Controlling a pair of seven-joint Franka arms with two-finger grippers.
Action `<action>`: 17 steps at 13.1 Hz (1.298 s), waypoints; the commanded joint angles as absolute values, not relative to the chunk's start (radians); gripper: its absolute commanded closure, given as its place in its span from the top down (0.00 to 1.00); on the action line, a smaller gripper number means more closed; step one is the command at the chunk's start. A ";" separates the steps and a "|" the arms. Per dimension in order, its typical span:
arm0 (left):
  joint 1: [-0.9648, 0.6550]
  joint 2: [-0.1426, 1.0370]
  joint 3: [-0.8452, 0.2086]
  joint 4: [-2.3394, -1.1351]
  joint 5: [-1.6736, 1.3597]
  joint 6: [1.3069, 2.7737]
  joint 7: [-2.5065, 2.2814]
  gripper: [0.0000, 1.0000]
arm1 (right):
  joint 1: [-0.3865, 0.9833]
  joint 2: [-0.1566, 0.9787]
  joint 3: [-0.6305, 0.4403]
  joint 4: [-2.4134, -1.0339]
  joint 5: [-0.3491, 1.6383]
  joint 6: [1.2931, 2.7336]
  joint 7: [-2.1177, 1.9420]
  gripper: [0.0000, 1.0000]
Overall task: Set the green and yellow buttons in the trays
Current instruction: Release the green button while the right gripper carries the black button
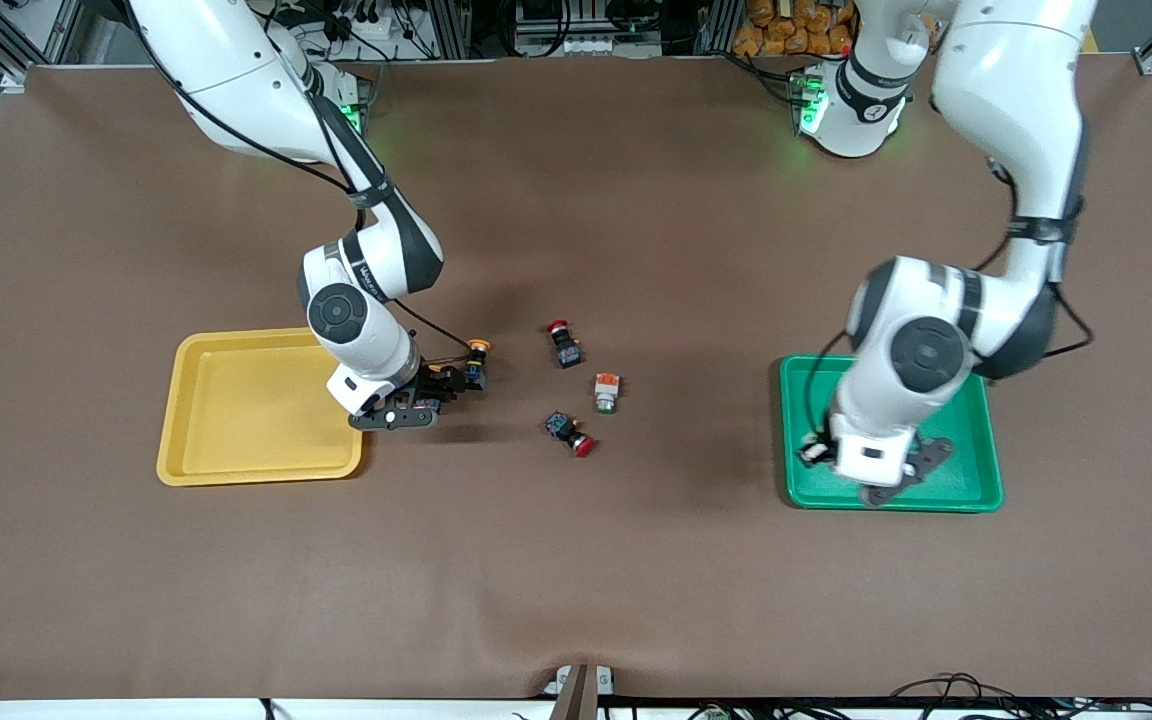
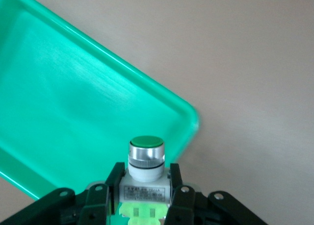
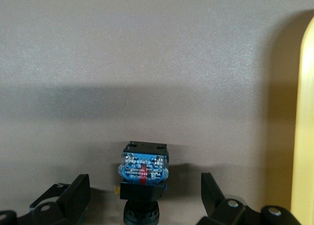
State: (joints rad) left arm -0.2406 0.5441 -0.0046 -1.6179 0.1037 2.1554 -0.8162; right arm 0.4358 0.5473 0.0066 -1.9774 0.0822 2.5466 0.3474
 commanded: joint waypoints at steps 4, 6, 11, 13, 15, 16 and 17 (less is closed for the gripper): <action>-0.037 0.612 -0.015 -1.629 0.210 2.080 -0.520 0.00 | 0.472 0.538 0.005 -1.993 0.066 2.559 0.374 0.12; -0.011 0.641 -0.015 -1.629 0.236 2.054 -0.514 0.00 | 0.479 0.546 -0.001 -1.993 0.058 2.562 0.374 0.00; -0.018 0.650 -0.015 -1.620 0.239 2.046 -0.522 1.00 | 0.469 0.534 -0.006 -1.994 0.029 2.548 0.373 0.00; -0.020 0.638 -0.020 -1.612 0.239 2.046 -0.525 1.00 | 0.465 0.490 -0.005 -1.991 0.029 2.458 0.376 0.00; -0.021 0.609 -0.026 -1.605 0.239 2.046 -0.526 1.00 | 0.460 0.431 -0.005 -1.988 0.029 2.355 0.368 0.00; -0.021 0.594 -0.028 -1.592 0.235 2.046 -0.517 1.00 | 0.457 0.408 -0.006 -1.982 0.029 2.306 0.364 0.00; -0.026 0.582 -0.046 -1.582 0.233 2.046 -0.515 1.00 | 0.442 0.393 -0.006 -1.970 0.029 2.262 0.357 0.00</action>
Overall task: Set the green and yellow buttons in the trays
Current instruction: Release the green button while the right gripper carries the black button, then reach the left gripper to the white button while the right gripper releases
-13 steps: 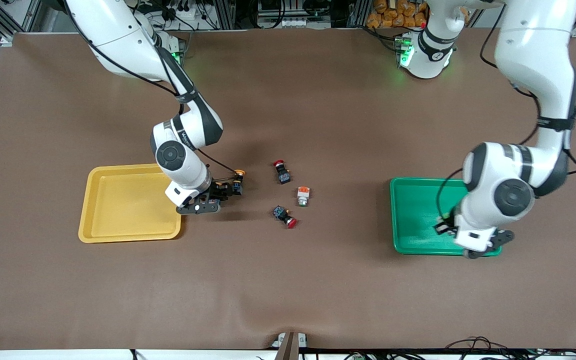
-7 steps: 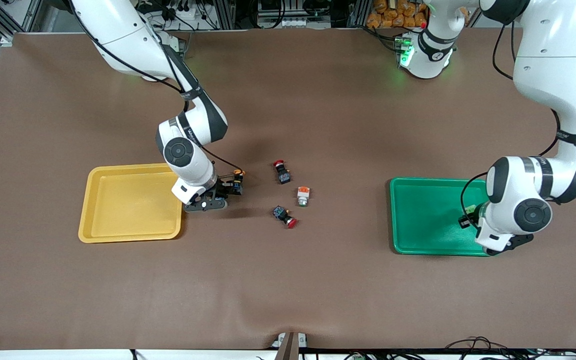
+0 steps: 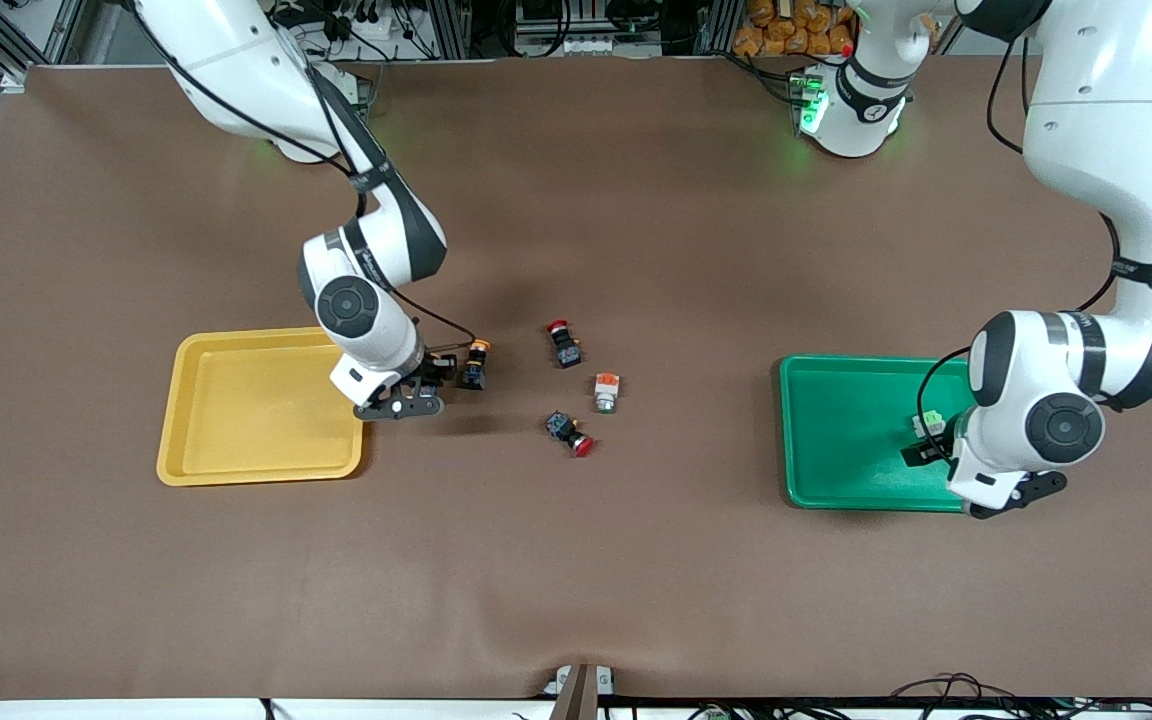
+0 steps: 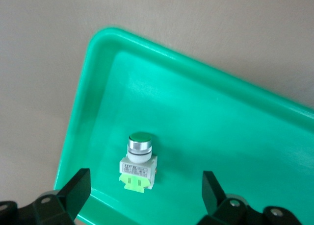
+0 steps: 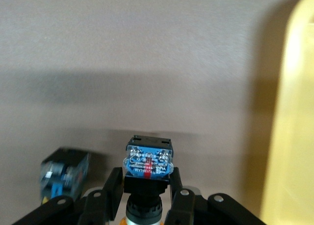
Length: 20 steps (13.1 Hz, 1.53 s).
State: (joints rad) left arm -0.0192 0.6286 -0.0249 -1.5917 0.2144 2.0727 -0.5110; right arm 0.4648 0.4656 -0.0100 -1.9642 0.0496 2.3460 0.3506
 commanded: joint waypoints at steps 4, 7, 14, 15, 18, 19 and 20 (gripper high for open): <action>-0.029 0.543 -0.181 -1.560 0.224 2.045 -0.537 1.00 | 0.338 0.380 -0.009 -1.959 0.029 2.223 0.171 0.00; -0.034 0.534 -0.286 -1.559 0.229 2.046 -0.555 1.00 | 0.221 0.324 -0.014 -1.983 0.015 2.180 -0.067 0.00; -0.265 0.655 -0.321 -1.487 0.236 2.081 -0.710 1.00 | -0.010 0.316 -0.014 -1.990 -0.044 2.164 -0.386 0.00; -0.297 0.678 -0.321 -1.470 0.236 2.107 -0.722 1.00 | -0.032 0.333 -0.014 -1.991 -0.044 2.198 -0.409 0.00; -0.369 0.742 -0.308 -1.416 0.236 2.195 -0.810 1.00 | -0.054 0.403 -0.014 -2.022 -0.048 2.345 -0.456 0.00; -0.386 0.756 -0.305 -1.414 0.236 2.222 -0.830 1.00 | -0.052 0.422 -0.014 -2.017 -0.049 2.352 -0.456 0.00; -0.405 0.765 -0.299 -1.414 0.236 2.244 -0.860 1.00 | -0.052 0.437 -0.014 -2.014 -0.051 2.361 -0.456 0.00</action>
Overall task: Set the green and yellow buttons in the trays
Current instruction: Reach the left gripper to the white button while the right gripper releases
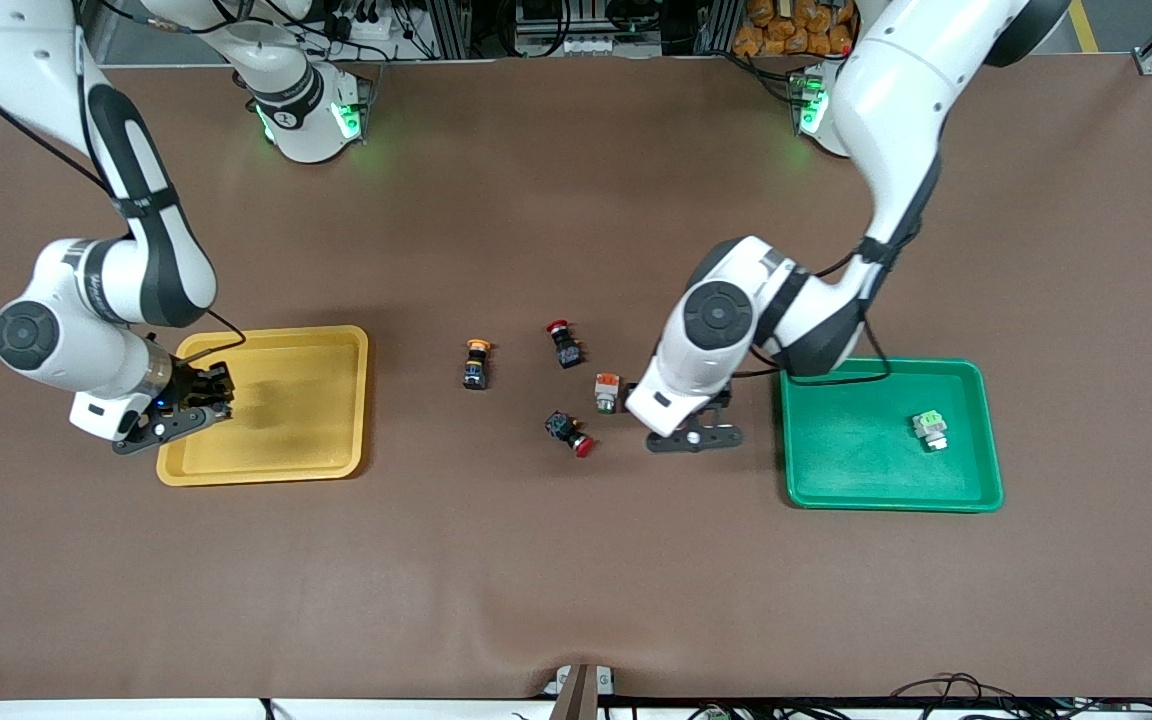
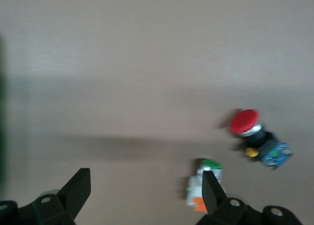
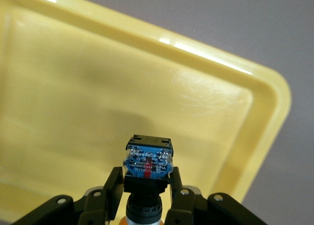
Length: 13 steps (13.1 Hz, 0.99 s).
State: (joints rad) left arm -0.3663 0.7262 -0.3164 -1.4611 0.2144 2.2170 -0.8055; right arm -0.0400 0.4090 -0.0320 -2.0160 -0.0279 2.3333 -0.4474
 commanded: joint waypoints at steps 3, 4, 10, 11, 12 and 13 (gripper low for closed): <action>-0.491 0.798 -0.246 -1.414 0.236 2.255 -0.902 1.00 | -0.054 0.468 -0.014 -2.011 -0.051 2.391 -0.457 0.00; -0.530 0.814 -0.215 -1.414 0.239 2.256 -0.903 1.00 | -0.054 0.474 -0.012 -2.013 -0.051 2.398 -0.457 0.00; -0.626 0.868 -0.164 -1.414 0.248 2.298 -0.962 1.00 | -0.067 0.498 -0.012 -2.017 -0.052 2.457 -0.544 0.35; -0.627 0.874 -0.164 -1.414 0.265 2.301 -0.960 1.00 | -0.077 0.500 -0.012 -2.017 -0.052 2.462 -0.552 0.56; -0.627 0.877 -0.164 -1.414 0.284 2.310 -0.963 1.00 | -0.077 0.499 -0.012 -2.019 -0.051 2.464 -0.554 0.65; -0.627 0.879 -0.164 -1.414 0.288 2.319 -0.966 1.00 | -0.077 0.499 -0.012 -2.020 -0.051 2.464 -0.555 0.69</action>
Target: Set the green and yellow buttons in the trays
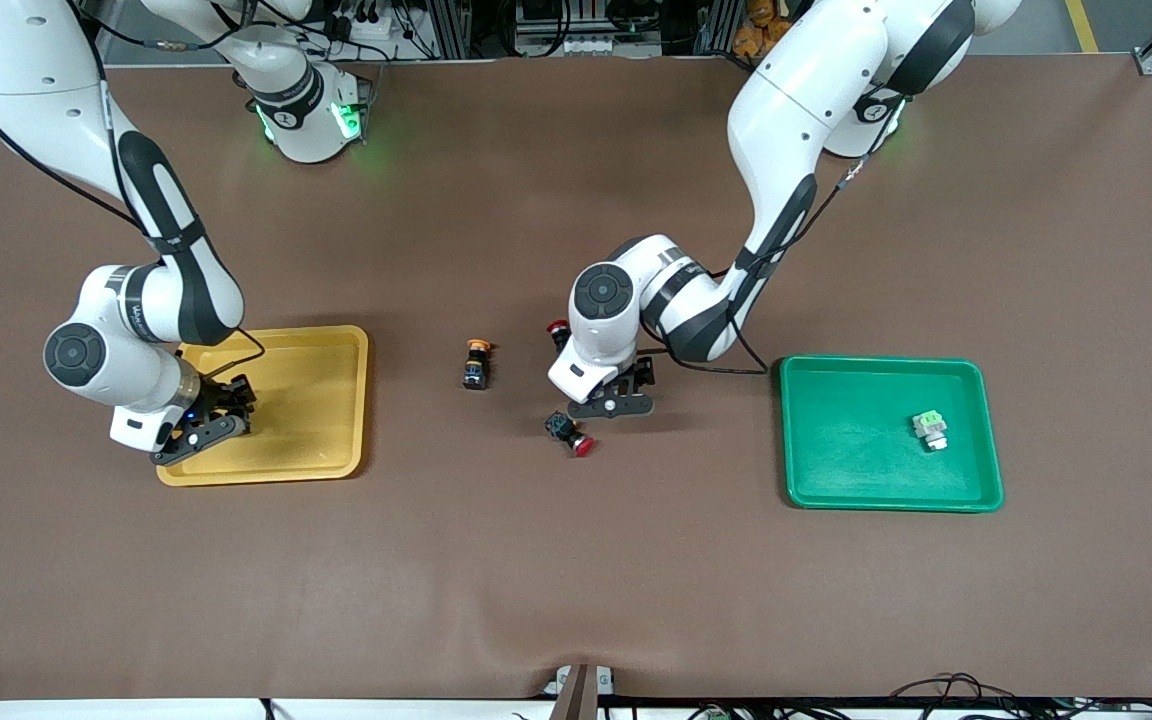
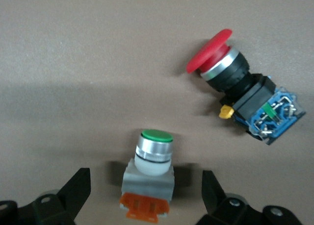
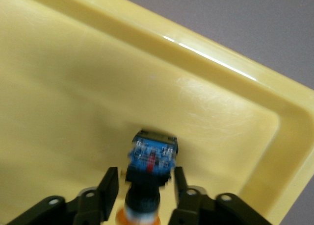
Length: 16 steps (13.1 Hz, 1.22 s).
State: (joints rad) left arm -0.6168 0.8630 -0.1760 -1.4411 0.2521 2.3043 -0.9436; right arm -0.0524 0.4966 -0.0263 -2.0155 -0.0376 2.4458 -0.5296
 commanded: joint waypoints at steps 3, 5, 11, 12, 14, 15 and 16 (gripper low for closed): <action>-0.629 0.879 -0.166 -1.417 0.284 2.319 -0.991 0.47 | -0.078 0.496 -0.012 -2.020 -0.051 2.450 -0.557 0.98; -0.630 0.879 -0.166 -1.419 0.282 2.319 -0.996 0.00 | -0.081 0.483 -0.009 -2.022 -0.041 2.390 -0.548 0.96; -0.617 0.848 -0.166 -1.419 0.281 2.298 -1.014 0.00 | -0.025 0.368 -0.002 -2.022 0.006 2.176 -0.389 0.96; -0.611 0.839 -0.164 -1.416 0.281 2.278 -1.014 0.00 | 0.009 0.348 -0.002 -2.022 0.012 2.151 -0.317 0.96; -0.551 0.795 -0.163 -1.413 0.276 2.255 -1.012 0.00 | 0.084 0.322 -0.002 -2.022 0.032 2.109 -0.185 0.96; -0.505 0.787 -0.163 -1.413 0.276 2.255 -1.012 0.00 | 0.131 0.318 -0.002 -2.022 0.064 2.106 -0.128 0.96; -0.458 0.779 -0.163 -1.413 0.278 2.255 -1.008 0.00 | 0.176 0.321 -0.002 -2.022 0.105 2.109 -0.076 0.96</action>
State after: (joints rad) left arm -0.5477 0.8201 -0.1531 -1.3986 0.2577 2.2770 -1.0010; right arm 0.0990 0.3414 0.0054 -2.0026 0.0514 2.1148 -0.1750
